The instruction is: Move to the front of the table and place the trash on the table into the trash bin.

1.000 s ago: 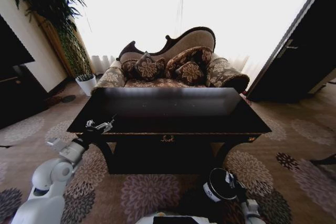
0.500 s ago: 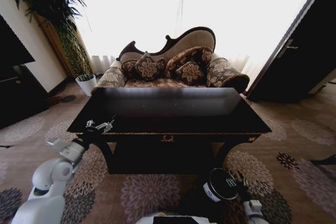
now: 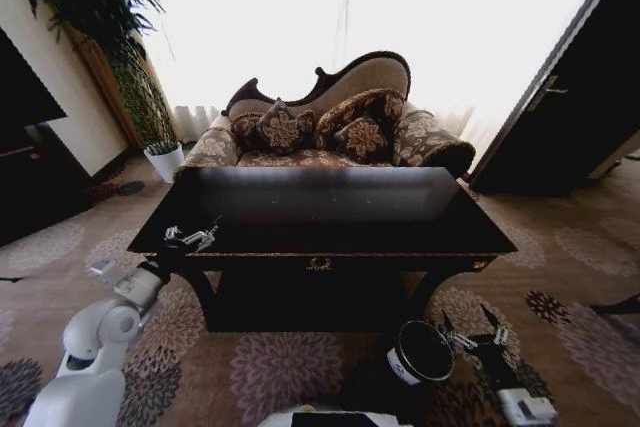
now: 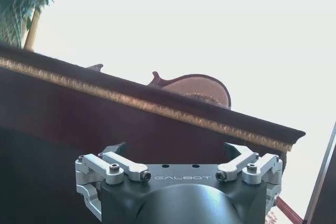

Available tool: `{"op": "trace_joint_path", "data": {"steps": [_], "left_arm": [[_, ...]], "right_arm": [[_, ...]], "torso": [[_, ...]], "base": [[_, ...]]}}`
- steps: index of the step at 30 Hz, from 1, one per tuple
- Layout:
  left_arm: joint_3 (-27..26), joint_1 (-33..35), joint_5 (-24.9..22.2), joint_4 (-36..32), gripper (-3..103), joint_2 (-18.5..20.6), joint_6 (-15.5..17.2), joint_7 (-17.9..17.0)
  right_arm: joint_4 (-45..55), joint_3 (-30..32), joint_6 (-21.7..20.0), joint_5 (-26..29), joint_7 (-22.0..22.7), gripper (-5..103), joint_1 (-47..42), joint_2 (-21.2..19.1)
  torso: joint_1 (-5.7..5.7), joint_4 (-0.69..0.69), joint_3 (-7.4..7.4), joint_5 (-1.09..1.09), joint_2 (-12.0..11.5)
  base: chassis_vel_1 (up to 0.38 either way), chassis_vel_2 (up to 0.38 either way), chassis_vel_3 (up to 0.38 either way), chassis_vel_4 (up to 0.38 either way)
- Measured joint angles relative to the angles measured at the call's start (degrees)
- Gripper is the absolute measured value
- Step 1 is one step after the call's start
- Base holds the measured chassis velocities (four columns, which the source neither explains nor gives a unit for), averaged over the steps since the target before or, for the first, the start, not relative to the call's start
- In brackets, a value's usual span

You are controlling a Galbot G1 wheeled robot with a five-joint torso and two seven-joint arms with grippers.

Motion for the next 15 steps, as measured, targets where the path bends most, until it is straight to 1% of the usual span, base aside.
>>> {"op": "trace_joint_path", "data": {"steps": [2,3,4,6,8,9,10,11,12,13,14,15], "left_arm": [[0.00,0.00,-0.01,0.09,100,0.01,-0.01,0.00],[0.00,0.00,-0.01,0.09,100,0.01,-0.01,0.00],[0.02,0.00,-0.01,0.10,100,-0.02,-0.06,0.00],[0.07,0.00,-0.01,0.08,100,-0.10,-0.09,-0.04],[0.09,-0.03,-0.04,-0.27,100,-0.26,-0.11,-0.20],[0.09,-0.03,-0.04,-0.27,100,-0.26,-0.11,-0.20],[0.09,-0.03,-0.09,-0.55,100,-0.35,-0.11,-0.26],[0.10,-0.04,-0.13,-0.75,100,-0.43,-0.11,-0.35],[0.21,0.00,-0.16,-1.37,100,-0.77,-0.08,-0.69],[0.29,0.04,-0.15,-1.73,100,-1.06,0.05,-1.13],[0.29,0.04,-0.15,-1.73,100,-1.06,0.05,-1.13],[0.43,0.12,-0.10,-2.23,100,-1.53,0.33,-1.85]], "right_arm": [[3.08,0.41,-0.41,3.06,0.20,100,-0.67,0.33],[3.08,0.41,-0.41,3.06,0.20,100,-0.67,0.33],[5.08,0.64,-1.16,4.78,0.69,100,-0.91,0.41],[8.10,0.99,-2.68,6.64,2.18,100,-1.06,0.34],[13.88,1.32,-6.86,8.61,6.38,100,-0.75,-0.55],[13.88,1.32,-6.86,8.61,6.38,100,-0.75,-0.55],[16.54,1.24,-9.26,9.11,8.89,100,-0.32,-1.24],[18.07,0.98,-10.82,9.36,10.49,100,0.02,-1.79],[22.72,-0.53,-16.00,10.02,15.99,100,1.72,-3.90],[24.75,-1.61,-18.73,10.43,18.68,100,2.97,-4.91],[24.75,-1.61,-18.73,10.43,18.68,100,2.97,-4.91],[26.45,-2.89,-21.40,10.99,21.07,100,4.42,-5.79]], "torso": [[0.00,0.00,0.00,0.00,0.00],[0.00,0.00,0.00,0.00,0.00],[0.00,0.01,0.00,0.00,0.00],[0.00,0.01,0.00,-0.01,0.00],[0.00,0.00,0.00,0.00,0.00],[0.00,0.00,0.00,0.00,0.00],[0.00,0.01,0.00,-0.01,0.00],[0.00,0.00,0.00,-0.02,0.00],[0.00,0.01,0.00,-0.01,0.00],[0.00,0.01,0.00,-0.03,0.00],[0.00,0.01,0.00,-0.03,0.00],[0.00,0.02,0.01,-0.02,0.00]], "base": [[0.000,0.000,0.000,0.000],[0.000,0.000,0.000,0.000],[0.000,0.000,0.000,0.000],[0.000,0.000,0.000,0.000],[0.000,0.000,0.000,0.000],[0.000,0.000,0.000,0.000],[0.000,0.000,0.000,0.000],[0.000,0.000,0.000,0.000],[0.000,0.000,0.000,0.000],[0.000,0.000,0.000,0.000],[0.000,0.000,0.000,0.000],[0.000,0.000,0.000,0.000]]}}
